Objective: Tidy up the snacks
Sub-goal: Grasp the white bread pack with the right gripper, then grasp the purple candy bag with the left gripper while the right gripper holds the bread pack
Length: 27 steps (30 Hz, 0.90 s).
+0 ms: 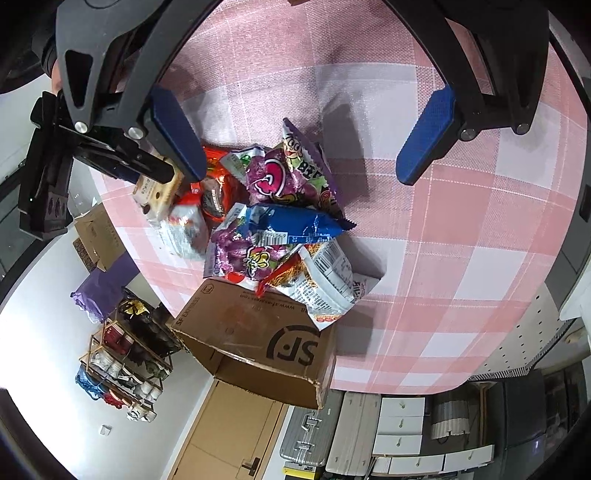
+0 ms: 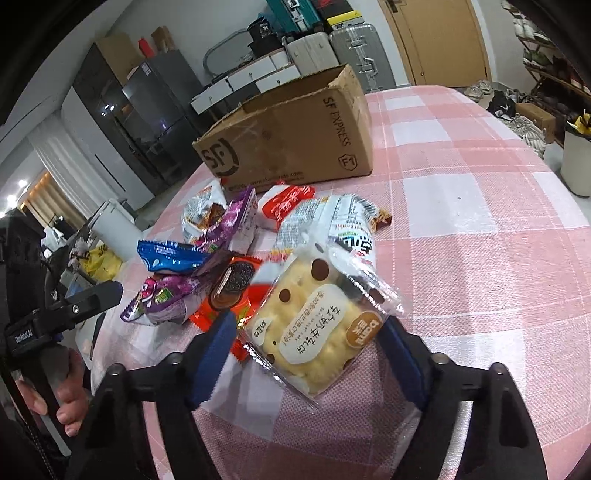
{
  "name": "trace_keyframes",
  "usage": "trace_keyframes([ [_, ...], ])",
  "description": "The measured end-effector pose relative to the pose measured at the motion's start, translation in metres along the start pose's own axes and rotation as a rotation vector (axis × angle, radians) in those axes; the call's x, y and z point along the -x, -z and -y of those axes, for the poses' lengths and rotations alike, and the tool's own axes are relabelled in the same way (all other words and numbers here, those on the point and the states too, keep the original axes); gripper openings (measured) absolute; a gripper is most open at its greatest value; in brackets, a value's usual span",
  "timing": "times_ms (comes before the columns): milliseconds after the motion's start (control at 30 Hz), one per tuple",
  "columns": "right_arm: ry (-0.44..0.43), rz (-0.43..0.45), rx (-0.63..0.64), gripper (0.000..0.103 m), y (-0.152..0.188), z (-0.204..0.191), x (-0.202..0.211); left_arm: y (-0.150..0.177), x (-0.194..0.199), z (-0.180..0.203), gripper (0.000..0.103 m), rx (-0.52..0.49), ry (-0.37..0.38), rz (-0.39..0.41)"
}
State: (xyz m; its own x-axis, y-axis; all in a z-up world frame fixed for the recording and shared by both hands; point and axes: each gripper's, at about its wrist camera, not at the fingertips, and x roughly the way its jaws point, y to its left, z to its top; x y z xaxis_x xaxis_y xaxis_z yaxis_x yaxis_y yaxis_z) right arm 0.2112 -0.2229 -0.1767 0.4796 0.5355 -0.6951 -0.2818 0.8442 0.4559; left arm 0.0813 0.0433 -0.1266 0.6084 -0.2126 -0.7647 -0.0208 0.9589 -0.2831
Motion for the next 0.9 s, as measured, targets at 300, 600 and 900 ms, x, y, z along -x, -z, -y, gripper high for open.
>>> trace_keyframes([
  [300, -0.102, -0.001, -0.010, 0.029, 0.008, 0.006, 0.008, 0.002, -0.002, -0.005, 0.102, 0.009, -0.007, -0.010],
  [600, -0.174, 0.011, -0.016, 0.021, 0.013, 0.003, 0.013, 0.005, 0.006, -0.002, 0.102, 0.003, -0.009, -0.006],
  [900, -0.222, 0.011, -0.001, 0.018, 0.016, -0.005, 0.016, 0.008, 0.010, -0.002, 0.102, 0.004, -0.009, -0.006],
])
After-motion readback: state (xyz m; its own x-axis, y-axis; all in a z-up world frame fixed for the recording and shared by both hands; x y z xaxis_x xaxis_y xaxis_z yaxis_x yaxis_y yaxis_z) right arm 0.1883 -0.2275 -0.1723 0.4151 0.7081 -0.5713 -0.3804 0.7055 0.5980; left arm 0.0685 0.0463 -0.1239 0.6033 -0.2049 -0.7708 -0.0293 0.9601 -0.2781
